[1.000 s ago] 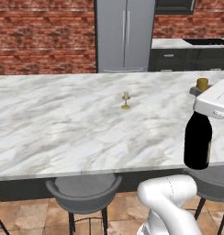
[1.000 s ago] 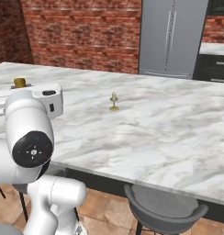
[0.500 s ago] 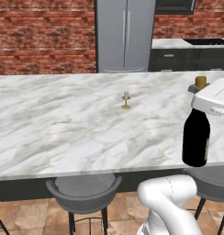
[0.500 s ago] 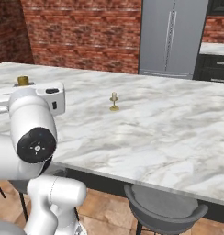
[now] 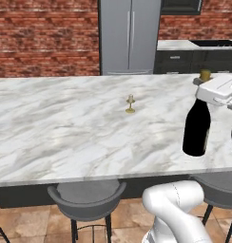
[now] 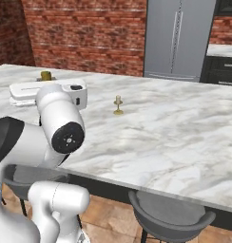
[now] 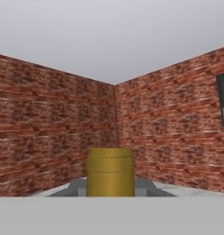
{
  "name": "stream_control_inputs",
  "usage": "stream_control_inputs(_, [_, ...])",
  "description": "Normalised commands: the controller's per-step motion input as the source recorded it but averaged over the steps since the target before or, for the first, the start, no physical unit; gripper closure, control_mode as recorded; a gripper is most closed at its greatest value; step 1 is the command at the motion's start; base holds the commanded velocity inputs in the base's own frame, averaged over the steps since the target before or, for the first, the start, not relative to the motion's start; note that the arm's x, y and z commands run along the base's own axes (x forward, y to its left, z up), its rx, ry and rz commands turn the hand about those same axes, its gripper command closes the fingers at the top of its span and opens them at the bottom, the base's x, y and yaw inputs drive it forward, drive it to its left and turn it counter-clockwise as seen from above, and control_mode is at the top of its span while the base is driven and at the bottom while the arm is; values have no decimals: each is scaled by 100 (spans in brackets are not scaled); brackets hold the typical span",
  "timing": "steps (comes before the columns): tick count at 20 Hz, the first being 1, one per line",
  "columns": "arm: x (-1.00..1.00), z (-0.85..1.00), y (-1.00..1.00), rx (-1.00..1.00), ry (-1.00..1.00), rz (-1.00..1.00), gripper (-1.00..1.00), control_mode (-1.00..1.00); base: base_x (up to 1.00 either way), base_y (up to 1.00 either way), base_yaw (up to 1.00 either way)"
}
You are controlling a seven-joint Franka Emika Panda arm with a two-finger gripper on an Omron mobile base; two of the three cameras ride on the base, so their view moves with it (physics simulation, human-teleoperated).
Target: Open the cabinet directly in front. Then move the wine and the mug to the dining counter with the candle on it.
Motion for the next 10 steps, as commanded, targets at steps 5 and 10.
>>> stream_control_inputs(5, [48,-10,-5,2,-24,0,100,-100,0,0,0])
stream_control_inputs(10, [54,-1,-2,0,-9,-3,100,-100,0,0,0])
